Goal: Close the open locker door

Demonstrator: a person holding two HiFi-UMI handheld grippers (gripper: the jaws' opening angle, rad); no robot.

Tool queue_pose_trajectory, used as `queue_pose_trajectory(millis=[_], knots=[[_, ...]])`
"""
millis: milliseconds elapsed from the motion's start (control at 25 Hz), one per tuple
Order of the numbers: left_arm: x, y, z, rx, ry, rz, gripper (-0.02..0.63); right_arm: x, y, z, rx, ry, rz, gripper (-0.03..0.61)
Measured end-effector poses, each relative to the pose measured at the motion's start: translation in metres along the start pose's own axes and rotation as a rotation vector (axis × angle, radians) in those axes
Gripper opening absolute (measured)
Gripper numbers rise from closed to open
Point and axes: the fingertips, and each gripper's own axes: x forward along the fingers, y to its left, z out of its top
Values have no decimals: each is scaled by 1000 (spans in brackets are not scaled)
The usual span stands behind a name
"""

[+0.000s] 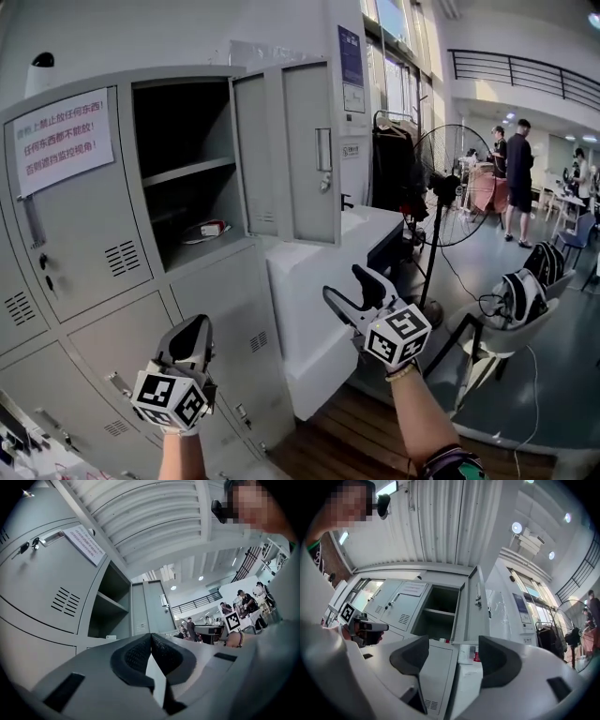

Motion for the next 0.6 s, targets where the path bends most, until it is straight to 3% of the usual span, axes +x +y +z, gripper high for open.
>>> queue_pose_trajectory(millis=[600], knots=[[31,4,-17,7,-19,96,21,56,-66,6,-10,-27,42,316]])
